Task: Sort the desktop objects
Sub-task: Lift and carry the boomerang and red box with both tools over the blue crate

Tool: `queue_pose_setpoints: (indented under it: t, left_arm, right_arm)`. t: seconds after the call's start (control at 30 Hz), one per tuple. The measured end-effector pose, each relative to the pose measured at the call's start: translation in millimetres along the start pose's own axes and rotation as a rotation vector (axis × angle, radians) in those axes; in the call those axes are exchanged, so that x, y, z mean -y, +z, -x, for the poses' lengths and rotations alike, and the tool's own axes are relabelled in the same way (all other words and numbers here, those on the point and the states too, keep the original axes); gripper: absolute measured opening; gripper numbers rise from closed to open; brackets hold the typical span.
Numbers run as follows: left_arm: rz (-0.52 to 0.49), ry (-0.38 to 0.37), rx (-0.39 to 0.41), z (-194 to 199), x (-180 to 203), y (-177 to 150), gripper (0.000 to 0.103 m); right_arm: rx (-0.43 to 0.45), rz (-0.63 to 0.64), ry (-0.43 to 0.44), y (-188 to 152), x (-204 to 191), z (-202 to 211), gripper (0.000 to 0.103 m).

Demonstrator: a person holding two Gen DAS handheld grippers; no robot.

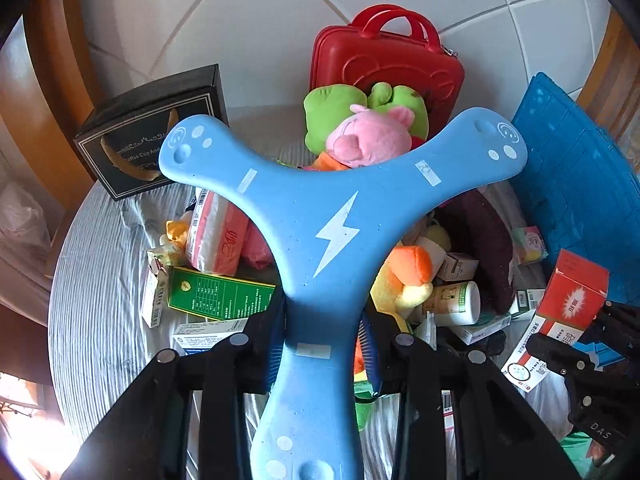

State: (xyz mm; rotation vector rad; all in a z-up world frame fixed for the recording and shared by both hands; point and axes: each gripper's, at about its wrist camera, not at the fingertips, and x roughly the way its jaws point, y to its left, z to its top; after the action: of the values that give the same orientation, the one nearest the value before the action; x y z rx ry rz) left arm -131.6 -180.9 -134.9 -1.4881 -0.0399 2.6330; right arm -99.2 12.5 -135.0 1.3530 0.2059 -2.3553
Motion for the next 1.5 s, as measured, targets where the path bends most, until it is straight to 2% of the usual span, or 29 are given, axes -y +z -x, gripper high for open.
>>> queue_pose_setpoints:
  t: [0.33,0.7,1.03,1.5]
  left_arm:
    - [-0.014,0.028,0.082,53,49,18,0.032]
    - [-0.035,0.013,0.163,92,131,36,0.032]
    - [-0.121,-0.047,0.235,116,232,63,0.032]
    - [-0.287,-0.193,0.25,120,391,80,0.032]
  right_arm:
    - [0.075,0.007,-0.002,13,18,67,0.025]
    - [0.153,-0.03,0.003,7,75,143,0.025]
    - [0.239,-0.096,-0.015,-14,144,214,0.025]
    - [0.308,-0.256,-0.123,-59,258,288,0.025]
